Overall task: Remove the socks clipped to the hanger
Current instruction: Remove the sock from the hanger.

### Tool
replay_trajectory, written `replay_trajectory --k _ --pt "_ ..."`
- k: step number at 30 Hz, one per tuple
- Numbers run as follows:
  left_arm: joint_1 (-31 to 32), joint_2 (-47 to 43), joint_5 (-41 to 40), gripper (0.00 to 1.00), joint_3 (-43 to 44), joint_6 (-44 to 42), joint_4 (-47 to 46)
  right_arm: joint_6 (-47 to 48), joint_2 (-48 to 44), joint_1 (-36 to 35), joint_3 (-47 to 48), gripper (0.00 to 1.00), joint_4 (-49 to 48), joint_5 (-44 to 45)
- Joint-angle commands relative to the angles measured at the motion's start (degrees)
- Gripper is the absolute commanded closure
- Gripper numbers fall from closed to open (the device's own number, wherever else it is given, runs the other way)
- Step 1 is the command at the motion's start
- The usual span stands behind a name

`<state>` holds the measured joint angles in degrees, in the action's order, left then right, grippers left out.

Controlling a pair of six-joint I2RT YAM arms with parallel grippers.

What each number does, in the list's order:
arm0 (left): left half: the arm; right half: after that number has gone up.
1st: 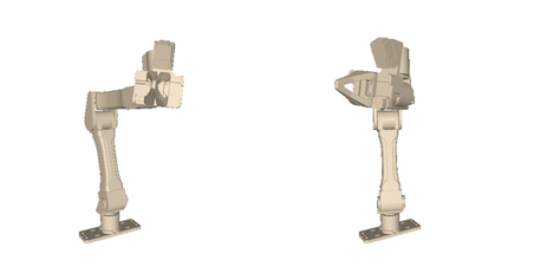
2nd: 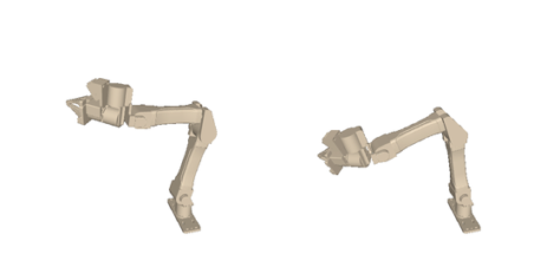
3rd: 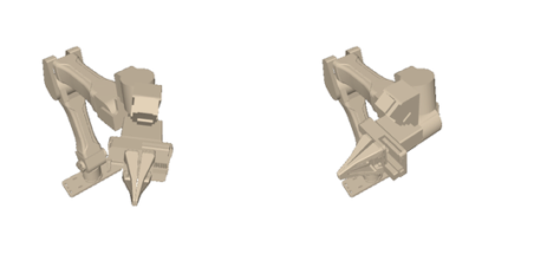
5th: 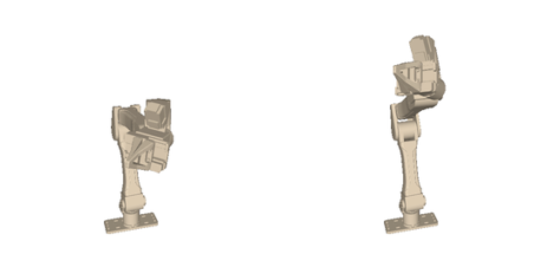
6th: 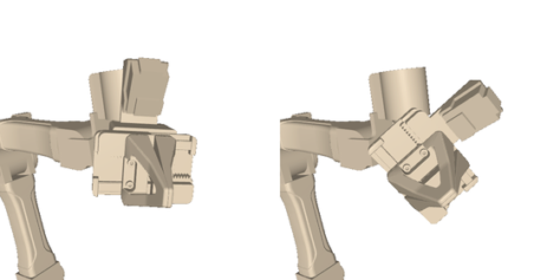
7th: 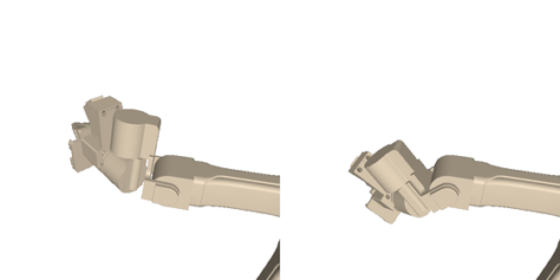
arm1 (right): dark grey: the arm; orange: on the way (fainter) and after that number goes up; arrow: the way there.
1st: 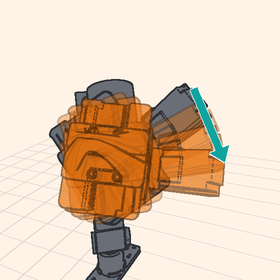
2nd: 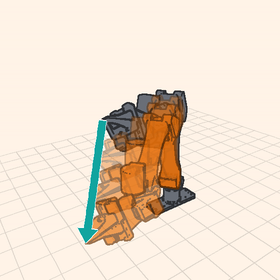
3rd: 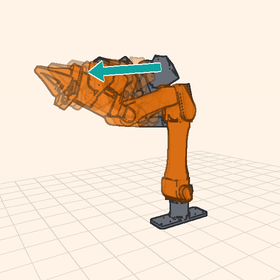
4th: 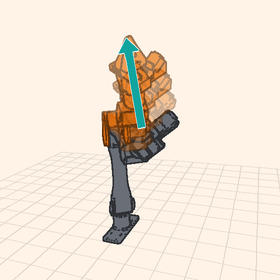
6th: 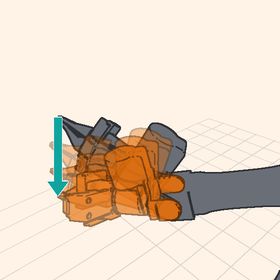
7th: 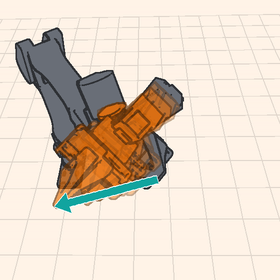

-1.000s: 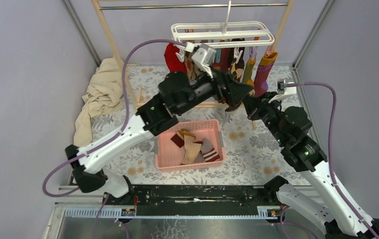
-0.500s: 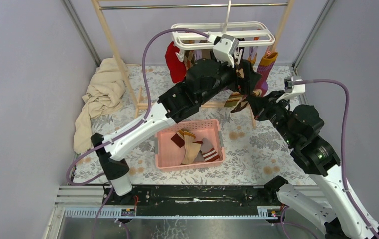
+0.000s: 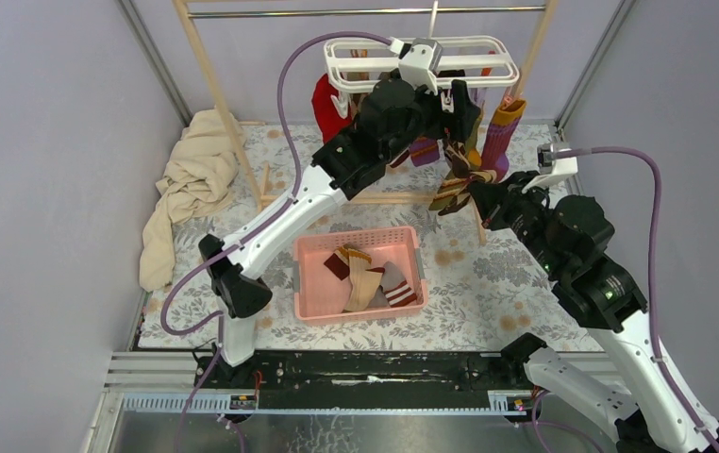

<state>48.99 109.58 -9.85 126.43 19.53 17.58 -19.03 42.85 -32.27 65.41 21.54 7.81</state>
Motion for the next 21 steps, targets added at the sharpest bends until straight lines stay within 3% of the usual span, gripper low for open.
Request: replay_trajectory --k 1,14,21 --pt "-1.08 1.03 1.05 0.02 2.58 0.44 -0.38 0.85 0.60 -0.24 2.36 1.00 -2.06 -1.31" --pt "-1.42 1.69 -2.65 0.03 0.57 0.16 -3.78 0.04 0.70 -0.24 0.94 1.00 -3.46 -2.80" --pt "-1.40 0.97 -4.59 0.12 -2.50 0.26 -6.28 0.01 0.22 -0.20 0.09 1.00 -3.52 -2.83"
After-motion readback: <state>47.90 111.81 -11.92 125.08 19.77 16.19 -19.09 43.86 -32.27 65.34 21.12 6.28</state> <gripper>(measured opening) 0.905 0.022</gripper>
